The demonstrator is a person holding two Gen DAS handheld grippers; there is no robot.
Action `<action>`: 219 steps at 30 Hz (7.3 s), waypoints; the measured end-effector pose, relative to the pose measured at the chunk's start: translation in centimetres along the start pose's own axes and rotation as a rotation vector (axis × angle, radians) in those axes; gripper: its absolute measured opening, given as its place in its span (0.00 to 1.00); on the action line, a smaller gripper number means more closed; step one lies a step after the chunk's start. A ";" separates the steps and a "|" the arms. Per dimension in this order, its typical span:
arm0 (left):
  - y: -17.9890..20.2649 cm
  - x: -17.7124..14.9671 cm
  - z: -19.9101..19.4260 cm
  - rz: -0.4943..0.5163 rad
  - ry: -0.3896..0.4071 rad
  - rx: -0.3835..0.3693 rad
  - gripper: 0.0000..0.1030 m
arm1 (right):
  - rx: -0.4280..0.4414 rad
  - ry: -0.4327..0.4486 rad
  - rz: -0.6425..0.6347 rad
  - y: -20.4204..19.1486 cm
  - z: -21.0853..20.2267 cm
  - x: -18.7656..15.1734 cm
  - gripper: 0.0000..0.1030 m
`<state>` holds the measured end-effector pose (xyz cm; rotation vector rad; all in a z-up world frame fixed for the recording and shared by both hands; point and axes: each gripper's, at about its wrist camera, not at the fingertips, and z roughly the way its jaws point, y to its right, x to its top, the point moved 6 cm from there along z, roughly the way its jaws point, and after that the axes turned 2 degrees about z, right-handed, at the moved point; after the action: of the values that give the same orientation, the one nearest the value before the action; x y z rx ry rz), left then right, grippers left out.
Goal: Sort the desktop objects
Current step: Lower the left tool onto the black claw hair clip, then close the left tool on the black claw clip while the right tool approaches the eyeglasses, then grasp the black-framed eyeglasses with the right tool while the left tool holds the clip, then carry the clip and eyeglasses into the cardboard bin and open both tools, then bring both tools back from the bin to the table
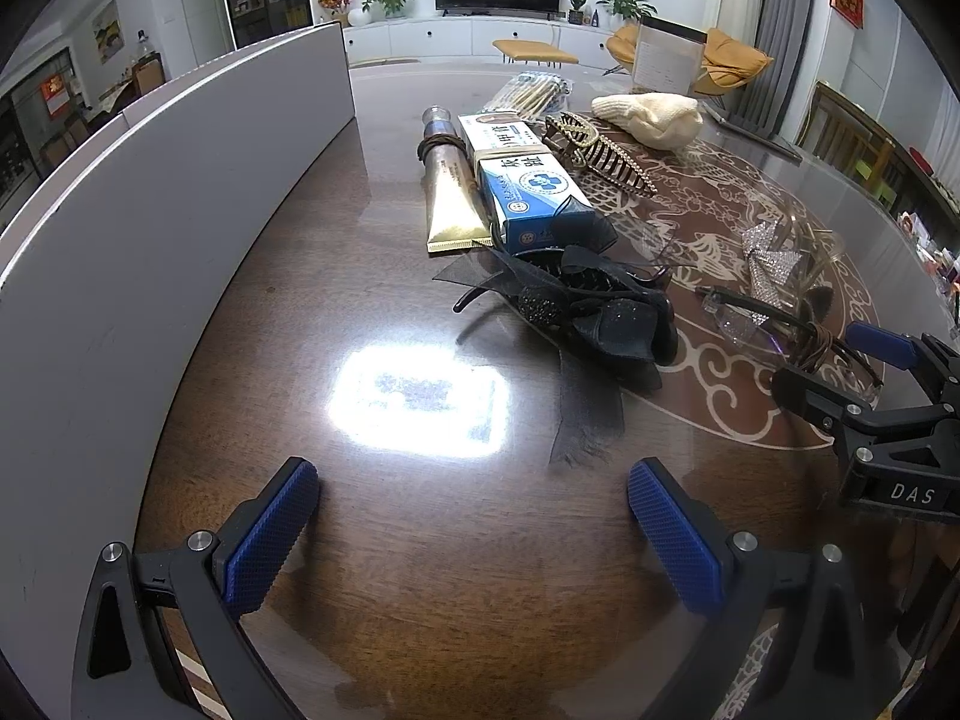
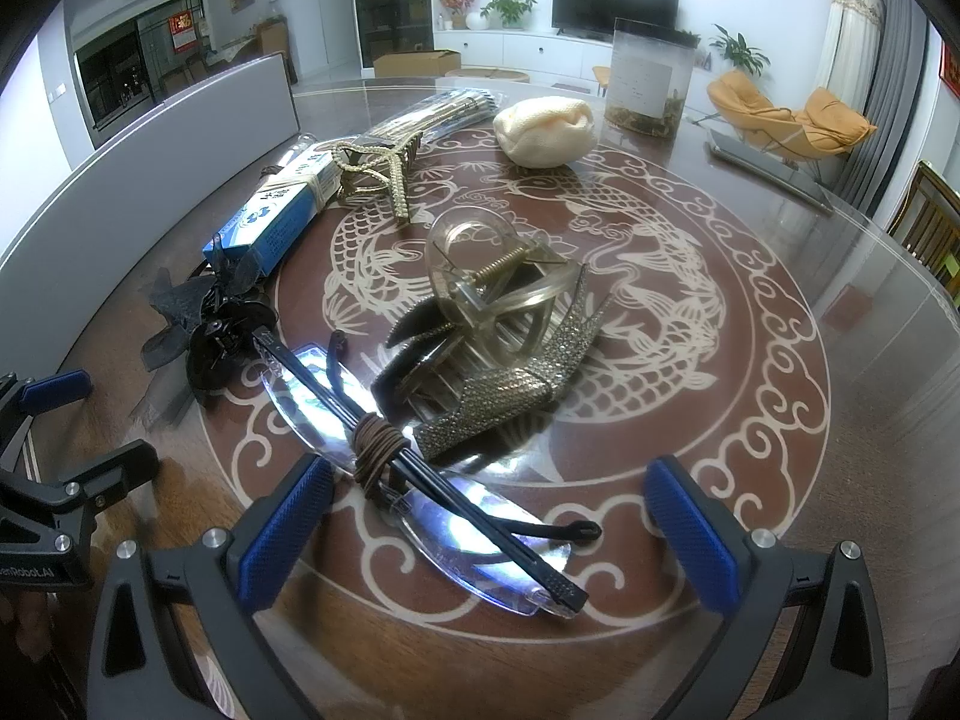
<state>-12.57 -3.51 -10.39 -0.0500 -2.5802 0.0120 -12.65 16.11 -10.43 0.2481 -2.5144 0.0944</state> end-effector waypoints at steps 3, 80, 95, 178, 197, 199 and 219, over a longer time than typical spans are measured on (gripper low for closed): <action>-0.5 0.0 0.1 -0.014 -0.011 0.008 1.00 | 0.000 0.000 0.000 0.0 0.0 0.0 1.00; -2.0 2.5 0.8 0.103 0.065 -0.054 0.68 | 0.001 0.000 -0.001 -0.1 0.0 0.0 1.00; -1.3 2.0 0.9 0.110 0.068 -0.058 0.68 | 0.169 -0.002 -0.234 -8.0 -1.6 -2.9 1.00; -3.1 0.8 -11.6 0.001 0.332 -0.190 0.67 | 0.340 -0.005 -0.058 -4.5 -11.5 1.5 0.11; -27.3 0.2 -8.3 -0.318 -0.007 0.010 0.67 | 0.595 0.044 -0.349 -37.9 -3.3 21.2 0.13; -27.8 -0.2 -7.4 -0.350 -0.082 0.007 0.68 | 0.565 -0.027 -0.362 -39.2 0.1 20.1 0.19; -9.4 2.6 -16.1 -0.160 0.208 -0.171 1.00 | 0.161 0.100 -0.078 -8.5 -6.0 0.9 1.00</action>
<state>-6.47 -12.84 4.80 0.0877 -2.3636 -0.2597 -8.25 8.39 -4.95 0.3969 -2.3971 0.2713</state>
